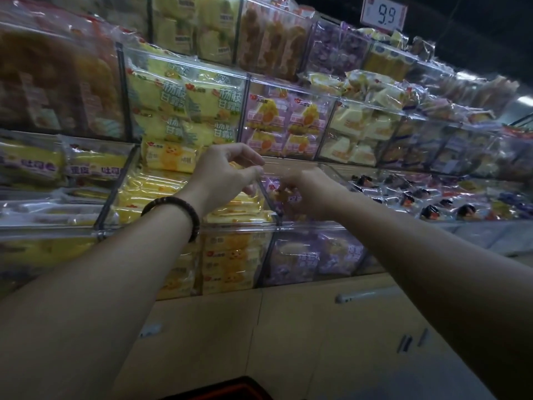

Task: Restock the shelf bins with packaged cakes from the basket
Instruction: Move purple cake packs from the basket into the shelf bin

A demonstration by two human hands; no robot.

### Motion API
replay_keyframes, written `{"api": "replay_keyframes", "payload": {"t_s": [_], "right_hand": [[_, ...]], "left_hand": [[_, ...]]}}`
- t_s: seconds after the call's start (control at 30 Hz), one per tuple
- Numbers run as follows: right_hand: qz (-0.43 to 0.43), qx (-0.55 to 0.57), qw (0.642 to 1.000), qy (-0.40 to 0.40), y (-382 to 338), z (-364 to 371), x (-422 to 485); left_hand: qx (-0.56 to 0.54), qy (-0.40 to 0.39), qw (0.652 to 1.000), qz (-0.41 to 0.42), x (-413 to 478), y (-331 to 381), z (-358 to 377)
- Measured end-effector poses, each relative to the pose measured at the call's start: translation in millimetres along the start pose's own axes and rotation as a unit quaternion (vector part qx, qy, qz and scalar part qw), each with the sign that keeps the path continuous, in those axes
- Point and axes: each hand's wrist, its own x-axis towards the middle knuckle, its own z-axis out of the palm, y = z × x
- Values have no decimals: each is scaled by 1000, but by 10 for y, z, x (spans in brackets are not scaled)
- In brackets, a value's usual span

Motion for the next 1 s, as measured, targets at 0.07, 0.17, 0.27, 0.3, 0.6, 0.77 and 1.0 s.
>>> {"api": "replay_keyframes", "payload": {"t_s": [0.07,0.17,0.27,0.3,0.6,0.77,1.0], "right_hand": [[30,32,999,33,-44,-51,-150],[63,87,987,118,-120,-175,-520],[46,106,980,159,-214,-299,-926],[36,116,979,163,-253,-332,-1044],[-3,220,968,122,-898,42,-1810],[-4,250,966,-72,-1530,805,-2107],[0,247,916,-317,-2381,2064,-2533]], "left_hand": [[-9,4,1000,-10,-9,7,-14],[-10,19,1000,0,-58,45,-40],[-11,35,999,34,-114,181,-119],[2,35,998,56,-150,267,-153],[105,-150,976,114,-1713,487,-333],[231,-343,908,-69,-2586,-355,-562],[326,-441,791,-271,-3413,-1649,-782]]}}
